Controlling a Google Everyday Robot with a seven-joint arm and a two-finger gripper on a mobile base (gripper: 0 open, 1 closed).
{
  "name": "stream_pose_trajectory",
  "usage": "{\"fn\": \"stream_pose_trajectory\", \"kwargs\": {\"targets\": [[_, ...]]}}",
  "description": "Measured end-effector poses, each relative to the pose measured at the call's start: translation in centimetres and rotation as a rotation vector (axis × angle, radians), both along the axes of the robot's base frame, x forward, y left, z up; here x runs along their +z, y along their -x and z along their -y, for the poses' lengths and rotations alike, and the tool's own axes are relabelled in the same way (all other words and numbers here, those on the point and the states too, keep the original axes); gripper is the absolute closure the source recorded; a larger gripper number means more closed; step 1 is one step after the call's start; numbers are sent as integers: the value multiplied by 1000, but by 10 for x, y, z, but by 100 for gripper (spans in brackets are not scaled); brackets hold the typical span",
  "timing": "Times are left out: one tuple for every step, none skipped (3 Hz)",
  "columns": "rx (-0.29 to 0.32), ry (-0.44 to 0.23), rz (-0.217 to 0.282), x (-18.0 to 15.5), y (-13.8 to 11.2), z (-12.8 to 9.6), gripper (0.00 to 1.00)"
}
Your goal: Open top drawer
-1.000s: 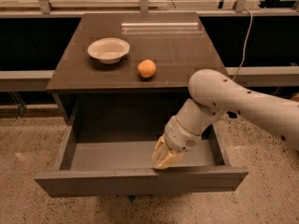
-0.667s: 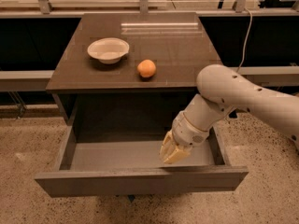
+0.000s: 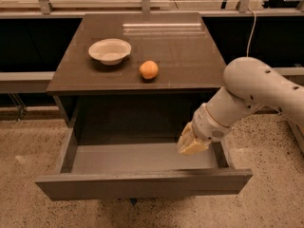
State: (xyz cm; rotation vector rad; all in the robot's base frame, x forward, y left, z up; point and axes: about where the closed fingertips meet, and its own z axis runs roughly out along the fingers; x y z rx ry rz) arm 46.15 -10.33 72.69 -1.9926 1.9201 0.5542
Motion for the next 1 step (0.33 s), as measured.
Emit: {"fn": "stream_pose_trajectory", "kwargs": {"targets": [[7, 0, -3, -1, 1, -2, 75]]}}
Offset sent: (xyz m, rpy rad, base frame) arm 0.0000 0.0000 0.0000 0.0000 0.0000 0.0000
